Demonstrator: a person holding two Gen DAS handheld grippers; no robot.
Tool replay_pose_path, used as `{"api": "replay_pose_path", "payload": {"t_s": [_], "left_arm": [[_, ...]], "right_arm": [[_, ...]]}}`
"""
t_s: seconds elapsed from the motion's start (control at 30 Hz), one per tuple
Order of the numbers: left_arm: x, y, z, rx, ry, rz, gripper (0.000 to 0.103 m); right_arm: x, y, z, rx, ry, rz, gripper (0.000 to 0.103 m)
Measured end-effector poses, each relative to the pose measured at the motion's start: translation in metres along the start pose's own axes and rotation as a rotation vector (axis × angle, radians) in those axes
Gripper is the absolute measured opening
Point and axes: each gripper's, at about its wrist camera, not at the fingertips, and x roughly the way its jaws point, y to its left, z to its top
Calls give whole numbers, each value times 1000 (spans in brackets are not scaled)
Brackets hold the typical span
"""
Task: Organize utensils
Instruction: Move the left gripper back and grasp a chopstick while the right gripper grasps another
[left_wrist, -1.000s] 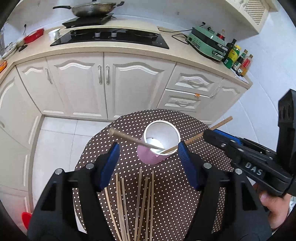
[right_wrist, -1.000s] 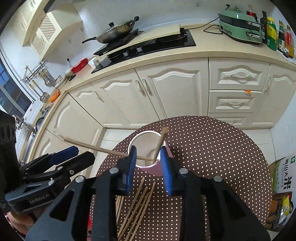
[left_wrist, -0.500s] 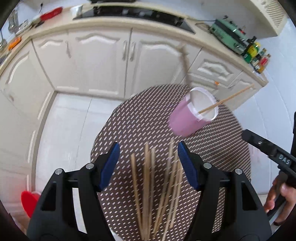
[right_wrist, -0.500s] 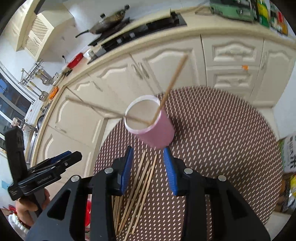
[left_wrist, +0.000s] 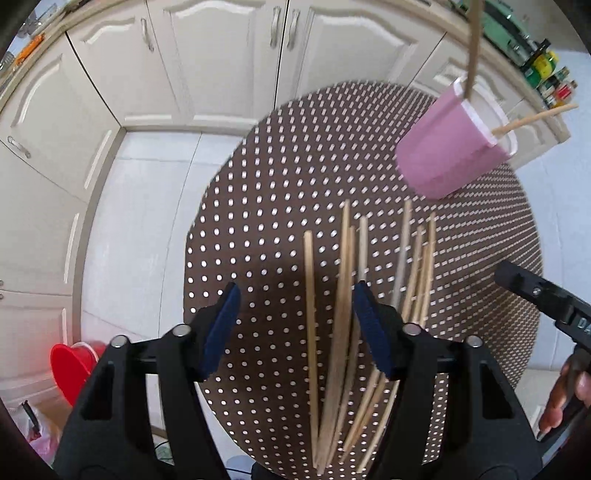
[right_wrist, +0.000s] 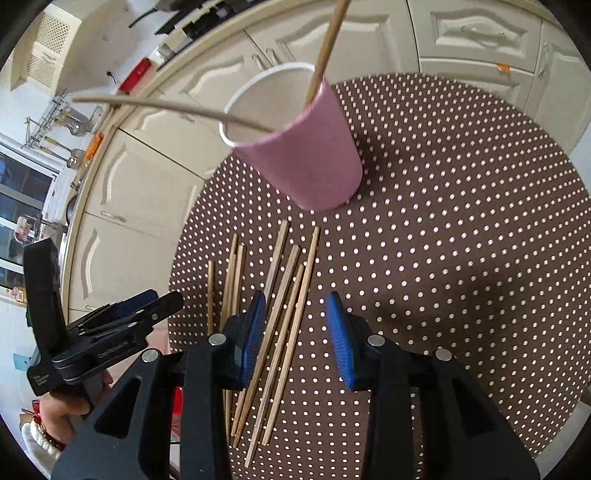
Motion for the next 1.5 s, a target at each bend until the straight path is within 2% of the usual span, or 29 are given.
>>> {"api": "replay_pose_path", "payload": {"t_s": [0.27, 0.4, 0.53, 0.87, 0.97, 1.07, 1.1, 1.3, 1.5], "left_arm": [[35, 1, 4, 19, 72, 12, 37], [45, -5, 5, 62, 90, 45, 35], [47, -9, 6, 105, 83, 84, 26], [48, -8, 4, 93, 75, 91, 19], [43, -3, 2, 94, 75, 91, 17], [43, -1, 3, 92, 75, 93, 12], [43, -2, 4, 93, 74, 89, 9], [37, -9, 7, 64, 72, 32, 6], [7, -16, 7, 79, 13, -18, 6]], "right_arm": [[29, 2, 8, -5, 84, -32, 33], [49, 7, 17, -17, 149, -58, 32], [65, 13, 20, -50, 196, -115, 23], [83, 44, 23, -182, 198, -216, 20], [88, 50, 20, -164, 199, -214, 20], [87, 49, 22, -183, 195, -236, 15], [87, 48, 23, -195, 192, -253, 9], [87, 32, 31, -161, 203, -209, 4], [60, 12, 29, -90, 166, -146, 4]]}}
